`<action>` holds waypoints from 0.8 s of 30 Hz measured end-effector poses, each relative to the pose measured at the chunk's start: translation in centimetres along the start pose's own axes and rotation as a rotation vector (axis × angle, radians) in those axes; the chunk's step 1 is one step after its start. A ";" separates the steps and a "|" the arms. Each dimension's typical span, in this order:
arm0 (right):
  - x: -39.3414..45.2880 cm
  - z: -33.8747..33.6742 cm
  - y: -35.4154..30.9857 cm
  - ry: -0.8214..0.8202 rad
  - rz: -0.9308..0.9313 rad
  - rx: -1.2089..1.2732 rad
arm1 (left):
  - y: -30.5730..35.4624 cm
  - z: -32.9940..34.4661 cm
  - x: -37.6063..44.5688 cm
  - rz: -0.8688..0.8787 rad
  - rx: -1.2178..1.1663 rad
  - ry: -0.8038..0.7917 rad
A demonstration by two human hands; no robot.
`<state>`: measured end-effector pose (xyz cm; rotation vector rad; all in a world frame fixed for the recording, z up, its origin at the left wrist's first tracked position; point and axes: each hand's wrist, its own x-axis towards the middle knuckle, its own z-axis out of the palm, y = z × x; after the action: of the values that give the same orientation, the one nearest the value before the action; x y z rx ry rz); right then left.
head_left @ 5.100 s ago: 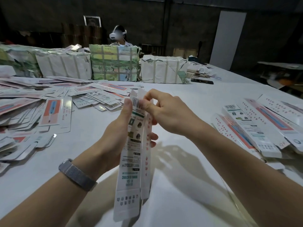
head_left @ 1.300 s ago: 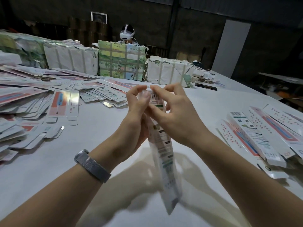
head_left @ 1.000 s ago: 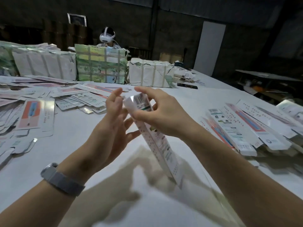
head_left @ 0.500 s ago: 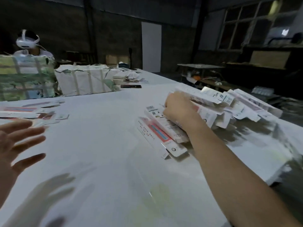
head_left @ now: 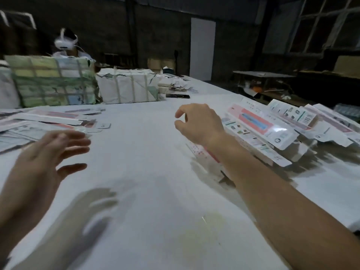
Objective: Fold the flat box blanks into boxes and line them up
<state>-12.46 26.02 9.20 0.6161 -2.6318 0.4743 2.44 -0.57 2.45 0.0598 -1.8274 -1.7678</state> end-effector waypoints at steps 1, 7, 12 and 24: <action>-0.3 0.4 -2.0 -0.042 -0.064 0.047 | 0.6 0.2 -0.6 0.044 -0.005 0.024; -1.2 2.7 -14.5 -0.164 -0.390 0.297 | 2.6 0.2 -1.1 0.001 0.113 0.086; -1.3 5.5 -20.7 -0.087 -0.398 0.431 | 2.3 -3.5 0.5 0.011 0.391 0.298; -3.3 8.7 -21.4 -0.202 -0.430 0.463 | 3.3 -16.3 3.9 -0.543 1.432 0.371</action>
<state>-2.09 5.53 5.14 1.4007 -2.4648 0.9291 7.48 -16.44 6.01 1.3946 -2.4694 -0.2723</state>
